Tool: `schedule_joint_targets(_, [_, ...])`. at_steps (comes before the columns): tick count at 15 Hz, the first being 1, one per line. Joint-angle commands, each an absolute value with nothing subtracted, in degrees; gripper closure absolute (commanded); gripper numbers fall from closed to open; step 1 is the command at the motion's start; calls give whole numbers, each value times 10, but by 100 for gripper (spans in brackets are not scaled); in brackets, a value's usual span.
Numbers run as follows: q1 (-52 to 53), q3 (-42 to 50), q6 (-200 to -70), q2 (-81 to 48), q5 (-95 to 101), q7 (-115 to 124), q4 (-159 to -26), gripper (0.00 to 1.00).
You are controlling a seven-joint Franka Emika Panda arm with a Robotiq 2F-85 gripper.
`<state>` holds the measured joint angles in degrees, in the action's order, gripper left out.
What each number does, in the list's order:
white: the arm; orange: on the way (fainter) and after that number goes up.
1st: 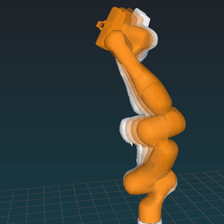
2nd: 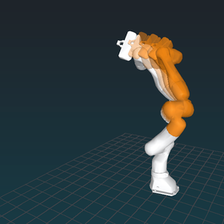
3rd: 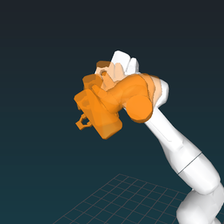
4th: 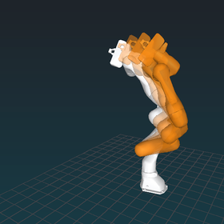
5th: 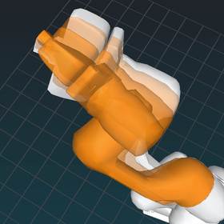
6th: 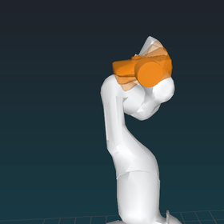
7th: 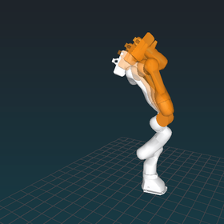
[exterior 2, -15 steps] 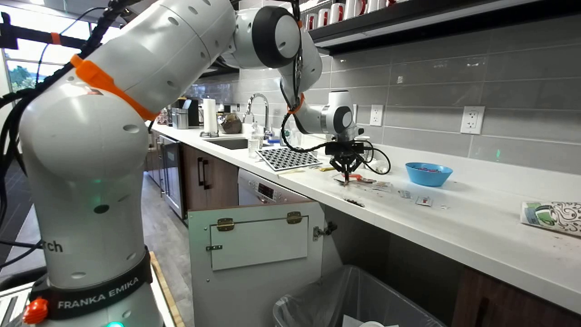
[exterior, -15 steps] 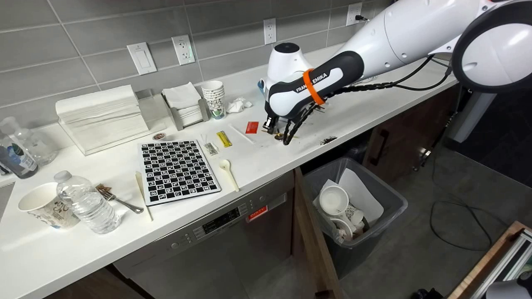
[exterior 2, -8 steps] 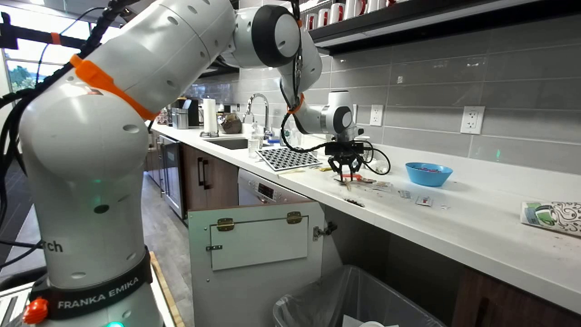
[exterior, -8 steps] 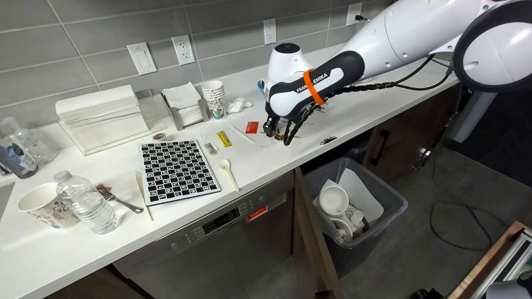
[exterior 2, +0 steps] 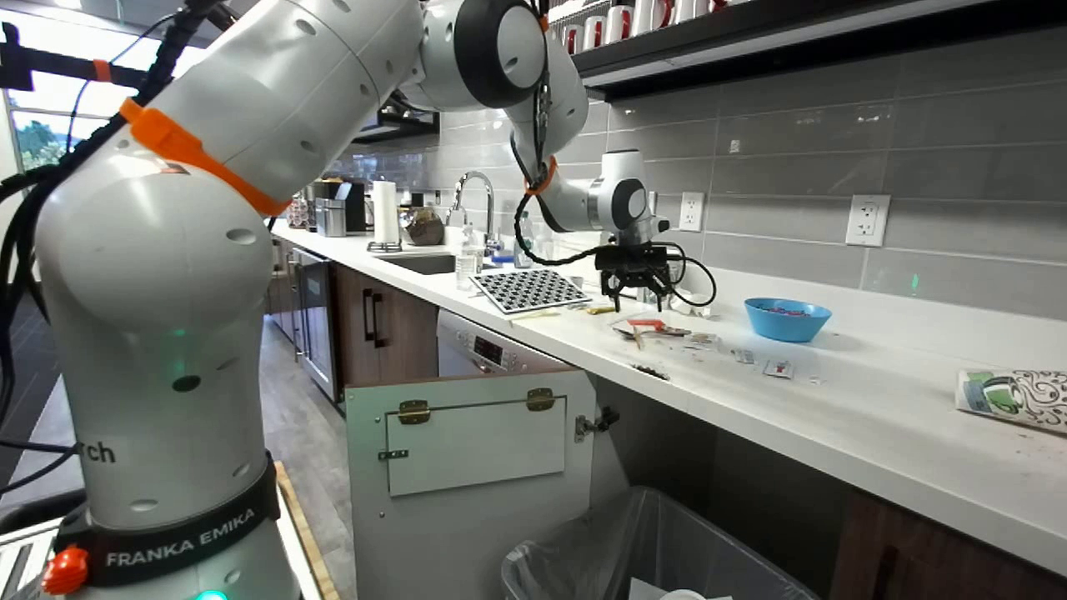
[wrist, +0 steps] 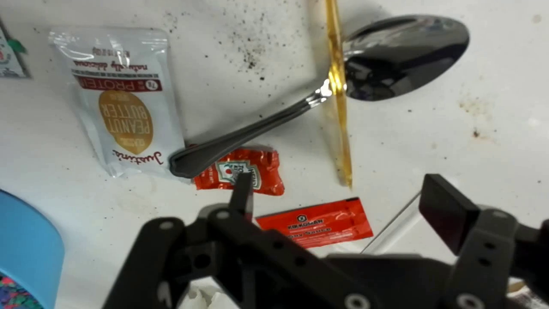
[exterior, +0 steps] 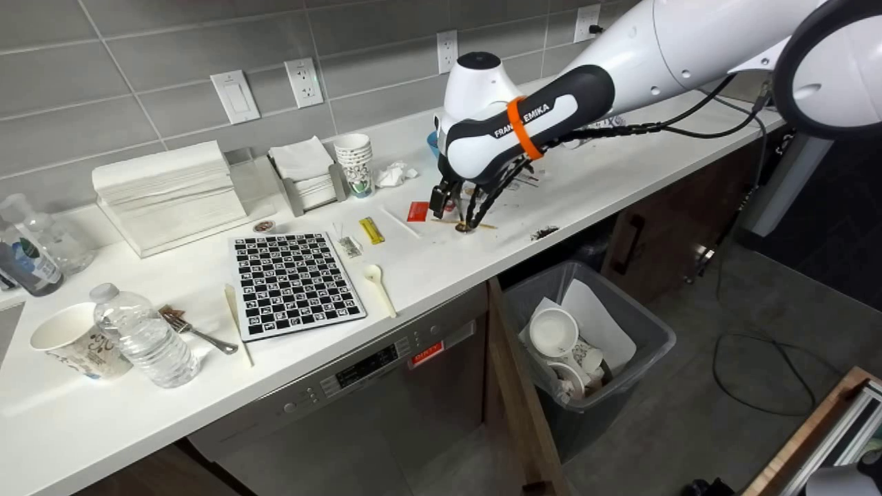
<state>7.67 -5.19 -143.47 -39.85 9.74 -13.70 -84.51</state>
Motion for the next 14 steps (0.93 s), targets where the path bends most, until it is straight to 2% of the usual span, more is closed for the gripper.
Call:
schedule_joint_targets(1, [90, -28, -1433, -388, 86, -39, -851, 0])
schedule_joint_targets(7, [117, 15, -1409, -413, 79, 141, -823, 0])
schedule_joint_targets(14, [120, 20, -1385, -445, 35, 255, -792, 0])
